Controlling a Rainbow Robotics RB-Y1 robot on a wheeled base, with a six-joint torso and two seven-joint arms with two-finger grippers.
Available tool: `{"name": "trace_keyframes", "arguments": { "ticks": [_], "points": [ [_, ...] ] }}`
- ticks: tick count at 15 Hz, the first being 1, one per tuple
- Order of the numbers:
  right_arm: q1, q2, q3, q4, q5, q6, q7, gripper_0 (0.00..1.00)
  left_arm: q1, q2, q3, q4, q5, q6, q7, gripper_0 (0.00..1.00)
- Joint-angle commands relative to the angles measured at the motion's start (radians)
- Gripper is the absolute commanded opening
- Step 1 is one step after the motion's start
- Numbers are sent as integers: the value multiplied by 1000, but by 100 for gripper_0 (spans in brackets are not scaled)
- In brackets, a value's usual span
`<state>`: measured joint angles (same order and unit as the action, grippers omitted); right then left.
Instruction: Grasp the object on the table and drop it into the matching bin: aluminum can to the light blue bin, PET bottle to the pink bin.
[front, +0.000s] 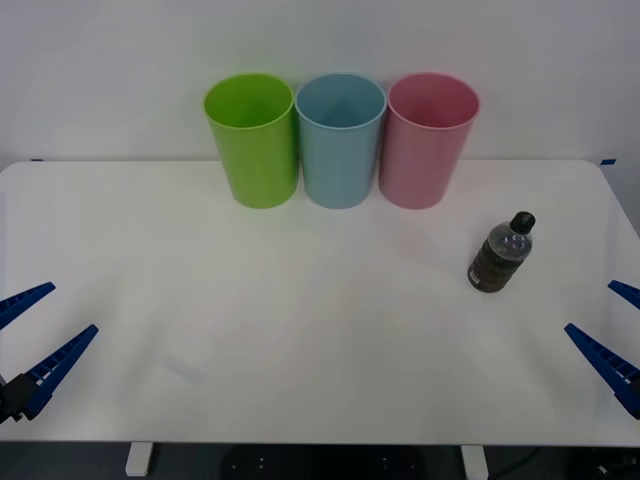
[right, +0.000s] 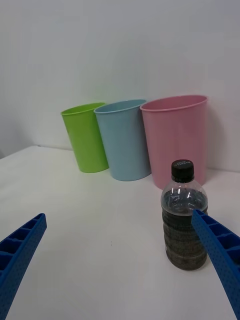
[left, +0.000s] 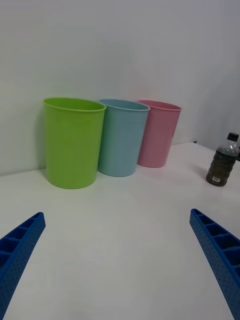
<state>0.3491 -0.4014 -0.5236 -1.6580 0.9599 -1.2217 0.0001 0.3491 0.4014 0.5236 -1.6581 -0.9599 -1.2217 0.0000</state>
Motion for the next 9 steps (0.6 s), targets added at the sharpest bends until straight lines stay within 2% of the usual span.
{"name": "trace_keyframes", "arguments": {
  "ticks": [1,9],
  "points": [
    [1,7,-9,9,-1,-2,-2,100,0,0,0,0,0,0,0,100],
    [59,-54,5,3,-36,14,-2,100,0,0,0,0,0,0,0,100]
  ]
}}
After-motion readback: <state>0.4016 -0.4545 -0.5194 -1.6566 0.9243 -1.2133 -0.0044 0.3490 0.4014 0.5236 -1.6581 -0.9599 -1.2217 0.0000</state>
